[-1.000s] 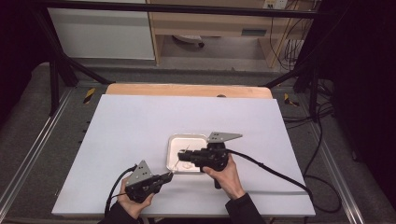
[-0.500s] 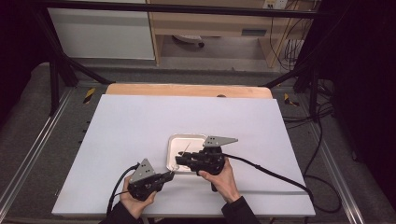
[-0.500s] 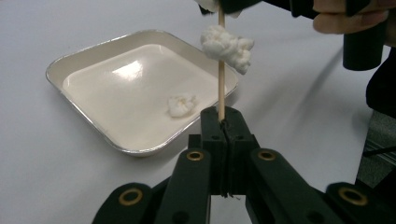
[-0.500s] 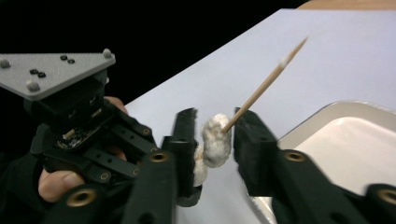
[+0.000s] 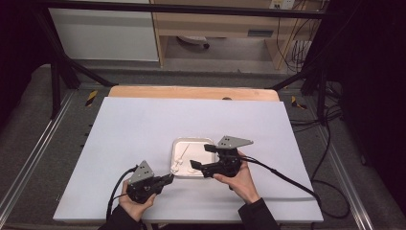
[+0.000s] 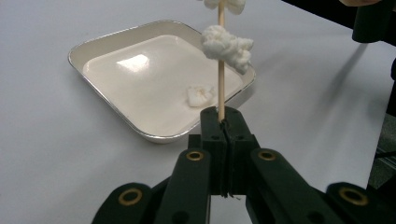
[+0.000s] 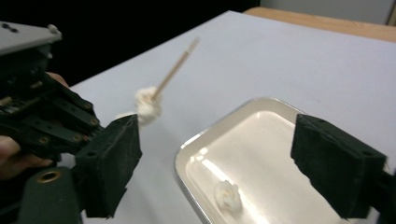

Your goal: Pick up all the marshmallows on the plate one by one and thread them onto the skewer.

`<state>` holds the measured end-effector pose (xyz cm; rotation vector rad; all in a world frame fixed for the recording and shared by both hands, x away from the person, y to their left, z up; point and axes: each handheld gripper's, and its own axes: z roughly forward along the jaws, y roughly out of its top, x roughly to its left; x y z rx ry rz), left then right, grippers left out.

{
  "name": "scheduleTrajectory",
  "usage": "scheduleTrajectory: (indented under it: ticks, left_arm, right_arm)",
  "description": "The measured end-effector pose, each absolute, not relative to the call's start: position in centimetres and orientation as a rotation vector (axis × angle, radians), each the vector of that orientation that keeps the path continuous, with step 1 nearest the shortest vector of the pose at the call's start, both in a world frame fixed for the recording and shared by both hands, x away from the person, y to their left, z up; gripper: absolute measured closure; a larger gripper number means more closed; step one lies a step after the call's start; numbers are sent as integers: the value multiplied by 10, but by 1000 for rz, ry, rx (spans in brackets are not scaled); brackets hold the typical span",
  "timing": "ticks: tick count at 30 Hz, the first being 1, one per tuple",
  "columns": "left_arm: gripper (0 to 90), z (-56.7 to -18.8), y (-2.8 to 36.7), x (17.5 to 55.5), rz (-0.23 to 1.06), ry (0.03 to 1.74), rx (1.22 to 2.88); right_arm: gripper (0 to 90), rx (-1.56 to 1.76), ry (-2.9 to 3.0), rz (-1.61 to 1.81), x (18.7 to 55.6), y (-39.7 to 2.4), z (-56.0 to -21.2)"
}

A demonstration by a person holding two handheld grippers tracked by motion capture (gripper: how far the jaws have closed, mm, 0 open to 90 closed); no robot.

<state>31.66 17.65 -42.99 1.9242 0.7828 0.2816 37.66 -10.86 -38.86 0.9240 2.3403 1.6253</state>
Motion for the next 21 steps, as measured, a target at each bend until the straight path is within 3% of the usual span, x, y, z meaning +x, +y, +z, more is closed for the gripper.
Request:
scheduleTrajectory:
  ticks: [9,21]
  left_arm:
    - [883,-429,185,316,269,826,1929]
    - [882,-429,195,319,262,846,1920]
  right_arm:
    - [37,972,2417,1447,385,-118,-399]
    - [35,992,2464,1334,388,-108,-414]
